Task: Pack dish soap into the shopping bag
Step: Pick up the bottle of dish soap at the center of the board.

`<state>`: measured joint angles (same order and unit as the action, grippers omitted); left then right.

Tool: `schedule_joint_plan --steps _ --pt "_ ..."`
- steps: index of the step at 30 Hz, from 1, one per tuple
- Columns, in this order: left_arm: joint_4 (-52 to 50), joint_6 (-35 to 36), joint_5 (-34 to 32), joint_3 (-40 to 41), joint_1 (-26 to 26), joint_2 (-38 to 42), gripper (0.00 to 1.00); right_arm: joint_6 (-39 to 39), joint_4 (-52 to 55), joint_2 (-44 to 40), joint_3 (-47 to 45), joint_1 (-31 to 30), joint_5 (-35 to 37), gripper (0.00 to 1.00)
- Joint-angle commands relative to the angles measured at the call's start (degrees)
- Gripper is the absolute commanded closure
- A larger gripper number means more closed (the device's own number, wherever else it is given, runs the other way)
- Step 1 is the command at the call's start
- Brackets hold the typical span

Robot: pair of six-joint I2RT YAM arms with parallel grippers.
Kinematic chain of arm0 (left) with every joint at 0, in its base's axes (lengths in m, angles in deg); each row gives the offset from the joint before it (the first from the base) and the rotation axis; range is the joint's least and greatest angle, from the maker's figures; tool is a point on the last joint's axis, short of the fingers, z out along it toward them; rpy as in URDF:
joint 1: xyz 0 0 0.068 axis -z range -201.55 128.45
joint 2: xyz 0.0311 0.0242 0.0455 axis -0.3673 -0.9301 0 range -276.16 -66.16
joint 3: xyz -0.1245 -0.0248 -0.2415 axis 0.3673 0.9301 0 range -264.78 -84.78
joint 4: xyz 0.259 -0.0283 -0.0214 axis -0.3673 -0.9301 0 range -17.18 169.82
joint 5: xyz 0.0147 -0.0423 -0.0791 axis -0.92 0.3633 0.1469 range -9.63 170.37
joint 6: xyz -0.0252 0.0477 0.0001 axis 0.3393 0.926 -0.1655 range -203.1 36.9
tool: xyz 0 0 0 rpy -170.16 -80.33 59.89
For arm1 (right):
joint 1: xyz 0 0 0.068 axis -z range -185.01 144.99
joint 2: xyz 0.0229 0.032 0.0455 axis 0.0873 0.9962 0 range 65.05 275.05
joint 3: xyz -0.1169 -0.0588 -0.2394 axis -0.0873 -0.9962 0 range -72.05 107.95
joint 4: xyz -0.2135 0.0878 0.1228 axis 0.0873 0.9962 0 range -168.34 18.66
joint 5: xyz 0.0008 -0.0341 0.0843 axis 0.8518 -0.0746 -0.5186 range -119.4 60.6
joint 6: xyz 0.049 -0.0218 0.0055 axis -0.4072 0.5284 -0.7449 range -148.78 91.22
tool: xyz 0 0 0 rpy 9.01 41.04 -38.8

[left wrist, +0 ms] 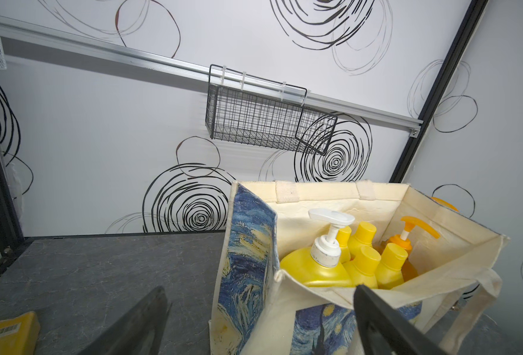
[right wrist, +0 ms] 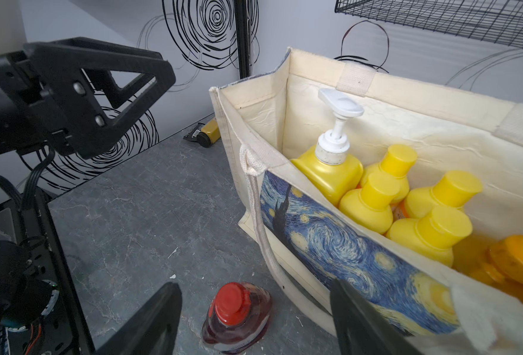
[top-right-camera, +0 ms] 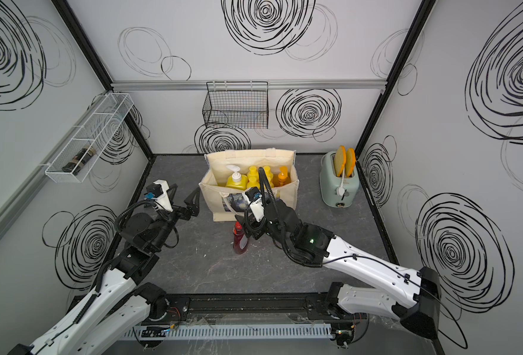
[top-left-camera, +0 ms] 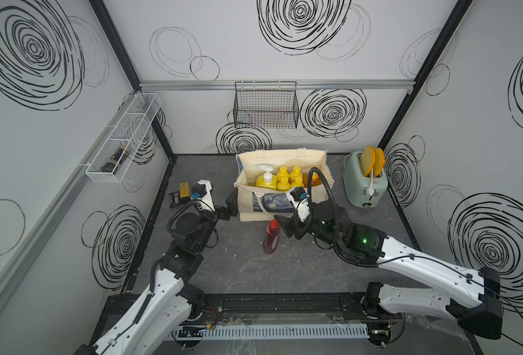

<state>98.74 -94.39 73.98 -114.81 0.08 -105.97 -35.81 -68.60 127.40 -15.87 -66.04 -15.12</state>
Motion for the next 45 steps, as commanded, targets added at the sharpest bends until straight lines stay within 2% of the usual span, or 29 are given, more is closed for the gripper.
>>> schedule_joint_plan --steps 1,3,6,7,11,17,23,29,32,39,45 --pt "1.75 0.37 0.73 -1.36 -0.54 0.09 0.04 -0.42 -1.91 -0.95 -0.53 -0.31 3.01 0.17" --pt "1.71 0.33 0.72 -1.45 -0.56 0.00 0.04 -0.35 -1.91 -1.48 -0.95 -0.25 3.78 0.14" --pt "1.42 0.34 0.69 -1.54 -0.61 0.07 0.04 -0.44 -1.70 -1.88 -1.69 -0.15 2.17 0.03" --pt "1.38 0.45 0.70 -1.53 -0.62 0.17 0.04 0.02 -0.90 -1.60 -1.76 0.03 0.83 0.04" --pt "1.61 0.36 1.17 -1.53 -0.54 -0.12 0.04 0.24 3.38 1.05 0.28 1.23 -3.41 0.21" --pt "1.39 0.52 2.26 -2.02 -0.61 -1.56 0.04 2.38 3.75 4.43 0.89 1.49 -7.69 0.32" --pt "1.34 0.54 2.68 -2.29 -0.57 -2.37 0.04 2.66 3.96 6.60 1.27 1.53 -6.94 0.33" --pt "0.95 0.47 3.19 -2.70 -0.46 -2.70 0.04 2.82 3.43 7.29 0.82 1.87 -8.29 0.26" --pt "0.77 0.41 3.27 -2.76 -0.47 -3.07 0.04 3.16 3.61 8.84 1.23 2.06 -9.61 0.26" --pt "0.47 0.42 3.52 -3.12 -0.43 -3.78 0.04 3.42 4.28 12.00 1.98 2.06 -8.11 0.31" --pt "0.34 0.16 4.33 -3.69 -0.35 -4.98 0.04 3.09 2.92 13.27 2.01 2.02 -9.80 0.43"
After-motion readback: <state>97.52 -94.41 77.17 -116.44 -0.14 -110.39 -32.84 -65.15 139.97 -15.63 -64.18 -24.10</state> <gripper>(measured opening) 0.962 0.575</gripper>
